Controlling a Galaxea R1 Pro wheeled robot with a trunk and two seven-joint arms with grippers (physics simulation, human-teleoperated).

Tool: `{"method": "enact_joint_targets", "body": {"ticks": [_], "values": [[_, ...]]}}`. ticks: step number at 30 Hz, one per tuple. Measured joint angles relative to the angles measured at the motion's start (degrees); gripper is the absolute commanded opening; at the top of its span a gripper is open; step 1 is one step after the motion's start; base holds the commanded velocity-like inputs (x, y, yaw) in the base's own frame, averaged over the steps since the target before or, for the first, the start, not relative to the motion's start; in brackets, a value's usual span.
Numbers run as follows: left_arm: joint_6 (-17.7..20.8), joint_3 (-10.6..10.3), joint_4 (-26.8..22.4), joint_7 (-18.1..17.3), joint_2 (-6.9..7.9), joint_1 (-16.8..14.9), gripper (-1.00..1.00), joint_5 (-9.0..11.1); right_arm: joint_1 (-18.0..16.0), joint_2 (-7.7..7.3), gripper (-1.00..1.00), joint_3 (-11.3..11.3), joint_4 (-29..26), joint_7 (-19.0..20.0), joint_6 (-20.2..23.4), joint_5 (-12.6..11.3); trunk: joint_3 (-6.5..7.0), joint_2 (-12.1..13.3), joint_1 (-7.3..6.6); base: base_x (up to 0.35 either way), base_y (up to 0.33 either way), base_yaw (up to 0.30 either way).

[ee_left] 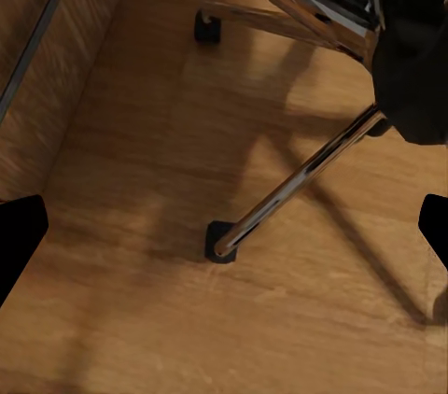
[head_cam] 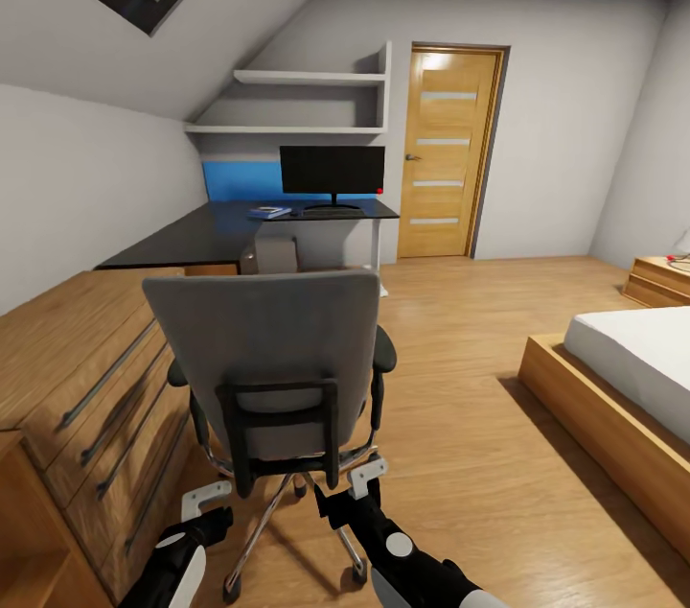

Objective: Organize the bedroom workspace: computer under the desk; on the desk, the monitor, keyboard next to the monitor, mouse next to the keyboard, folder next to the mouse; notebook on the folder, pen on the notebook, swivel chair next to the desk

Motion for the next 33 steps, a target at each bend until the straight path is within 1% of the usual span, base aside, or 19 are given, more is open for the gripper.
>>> {"method": "enact_joint_targets", "body": {"ticks": [8,22,24,27,30,33], "values": [[0.03,0.02,0.01,0.05,0.01,0.0,1.0,-0.13,-0.01,0.0,1.0,-0.08,0.01,-0.02,-0.02,0.01,0.0,0.0,-0.01,0.24,0.0,0.0],[-0.16,-0.03,0.01,0.02,-0.01,0.0,1.0,-0.2,0.01,0.0,1.0,-0.09,0.01,-0.02,-0.02,0.0,0.0,0.0,0.0,0.128,0.0,0.0],[-1.33,-0.04,0.01,0.02,0.0,0.0,1.0,-0.15,0.01,0.0,1.0,-0.09,0.01,-0.02,-0.02,0.0,0.0,0.0,-0.01,0.174,0.0,0.0],[-4.41,-0.01,0.84,0.11,-0.06,0.0,1.0,-0.26,0.01,0.0,1.0,-0.09,0.01,-0.02,-0.02,0.01,0.0,0.0,-0.01,0.229,0.0,0.0],[-5.47,0.02,1.46,0.17,-0.06,0.01,1.0,-0.28,0.01,0.0,1.0,-0.12,0.01,-0.02,-0.02,0.01,-0.01,0.0,-0.02,0.288,0.0,0.0],[-5.71,-0.02,1.6,0.17,-0.07,0.01,1.0,-0.26,0.01,0.0,1.0,-0.09,0.02,-0.02,-0.02,0.01,-0.01,0.0,-0.02,0.314,0.0,0.0]]}}
